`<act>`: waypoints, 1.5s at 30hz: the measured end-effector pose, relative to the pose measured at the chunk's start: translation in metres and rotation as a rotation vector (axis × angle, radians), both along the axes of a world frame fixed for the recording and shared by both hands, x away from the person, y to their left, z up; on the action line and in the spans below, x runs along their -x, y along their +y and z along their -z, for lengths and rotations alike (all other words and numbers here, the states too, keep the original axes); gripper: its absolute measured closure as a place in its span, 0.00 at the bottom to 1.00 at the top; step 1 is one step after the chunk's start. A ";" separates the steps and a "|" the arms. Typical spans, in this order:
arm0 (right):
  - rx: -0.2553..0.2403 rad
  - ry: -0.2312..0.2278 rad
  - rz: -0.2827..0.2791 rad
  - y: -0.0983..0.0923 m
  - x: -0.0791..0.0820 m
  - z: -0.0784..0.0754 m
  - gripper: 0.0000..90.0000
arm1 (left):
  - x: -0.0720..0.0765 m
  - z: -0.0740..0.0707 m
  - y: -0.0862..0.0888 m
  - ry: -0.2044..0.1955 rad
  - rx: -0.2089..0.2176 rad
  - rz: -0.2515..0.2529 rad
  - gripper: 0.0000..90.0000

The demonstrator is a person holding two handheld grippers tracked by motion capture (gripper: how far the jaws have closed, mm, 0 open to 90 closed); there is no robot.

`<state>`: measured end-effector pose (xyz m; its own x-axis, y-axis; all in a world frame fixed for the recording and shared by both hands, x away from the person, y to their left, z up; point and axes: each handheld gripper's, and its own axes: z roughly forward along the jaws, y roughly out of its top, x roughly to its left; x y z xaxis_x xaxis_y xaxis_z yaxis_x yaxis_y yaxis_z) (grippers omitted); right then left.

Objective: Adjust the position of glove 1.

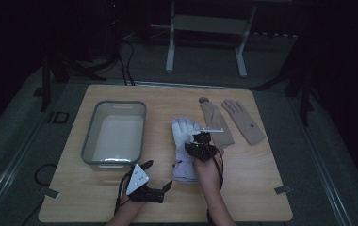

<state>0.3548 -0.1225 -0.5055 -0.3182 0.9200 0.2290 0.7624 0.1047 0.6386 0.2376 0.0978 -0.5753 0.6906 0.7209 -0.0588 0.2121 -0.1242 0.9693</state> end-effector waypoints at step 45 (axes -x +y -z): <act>-0.075 -0.106 -0.026 -0.023 -0.003 -0.013 0.40 | -0.001 0.000 0.001 0.014 0.011 0.008 0.00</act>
